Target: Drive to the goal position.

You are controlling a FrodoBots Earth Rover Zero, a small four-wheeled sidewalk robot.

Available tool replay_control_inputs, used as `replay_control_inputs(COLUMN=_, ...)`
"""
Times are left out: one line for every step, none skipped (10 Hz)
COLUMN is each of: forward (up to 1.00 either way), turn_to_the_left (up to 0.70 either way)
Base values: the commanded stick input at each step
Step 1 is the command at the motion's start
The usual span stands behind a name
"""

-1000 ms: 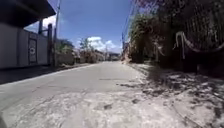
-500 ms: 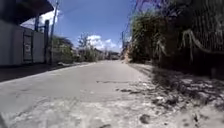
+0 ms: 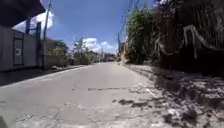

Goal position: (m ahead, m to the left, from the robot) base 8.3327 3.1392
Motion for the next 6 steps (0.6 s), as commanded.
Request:
replay_control_inputs(forward=0.85, turn_to_the_left=0.00)
replay_control_inputs(forward=0.85, turn_to_the_left=0.00)
replay_control_inputs(forward=0.85, turn_to_the_left=0.00)
replay_control_inputs(forward=0.85, turn_to_the_left=0.05)
replay_control_inputs(forward=0.85, turn_to_the_left=0.05)
replay_control_inputs(forward=0.85, turn_to_the_left=0.03)
